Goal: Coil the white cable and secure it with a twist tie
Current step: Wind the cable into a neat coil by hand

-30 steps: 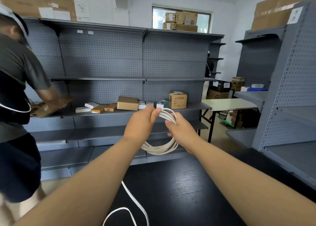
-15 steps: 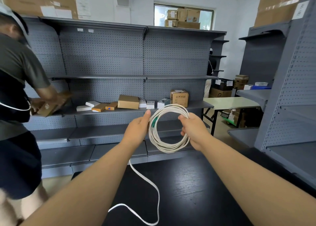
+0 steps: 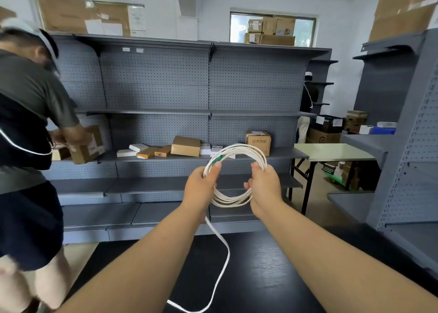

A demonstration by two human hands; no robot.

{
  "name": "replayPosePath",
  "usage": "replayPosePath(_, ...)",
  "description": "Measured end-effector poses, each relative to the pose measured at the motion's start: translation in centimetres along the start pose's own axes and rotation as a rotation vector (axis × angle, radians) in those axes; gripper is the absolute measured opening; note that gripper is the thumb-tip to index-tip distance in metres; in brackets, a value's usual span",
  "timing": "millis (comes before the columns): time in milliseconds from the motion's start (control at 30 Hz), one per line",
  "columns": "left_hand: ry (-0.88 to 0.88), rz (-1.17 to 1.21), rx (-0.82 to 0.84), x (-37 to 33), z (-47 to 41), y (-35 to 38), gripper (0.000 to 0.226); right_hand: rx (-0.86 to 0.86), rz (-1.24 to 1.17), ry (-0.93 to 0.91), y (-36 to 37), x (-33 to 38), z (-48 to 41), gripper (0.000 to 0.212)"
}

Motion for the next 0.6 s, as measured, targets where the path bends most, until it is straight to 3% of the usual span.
replayPosePath(133,-0.012,0.163,-0.067,-0.6,0.1,1.8,0.026,-0.015,-0.129,0.121,-0.6,-1.2,-0.4,0.015)
replayPosePath(267,0.130,-0.024,-0.141,-2.7,-0.3,1.8,0.031,0.155,-0.164,0.162,-1.1,-0.8,-1.8,0.008)
replayPosePath(400,0.267,-0.433,-0.088,-5.0,-0.9,2.7,0.035,0.336,0.085,0.005,-1.8,1.4,-3.4,0.031)
replayPosePath(500,0.301,-0.582,0.013,-5.7,-0.9,4.1,0.031,0.458,0.396,-0.181,-1.6,3.6,-3.9,0.046)
replayPosePath(600,0.367,-0.697,0.097,-6.2,-0.7,5.5,0.027,0.641,0.596,-0.295,-0.8,4.6,-3.4,0.041)
Point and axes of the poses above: each hand's wrist, its own z-axis away from the middle knuckle, its own y-axis out of the palm, x = y × z, the point moved 8 cm from there along -z, towards the middle knuckle, and after that the axes turned 6 degrees about -y, right-handed, at the moved point
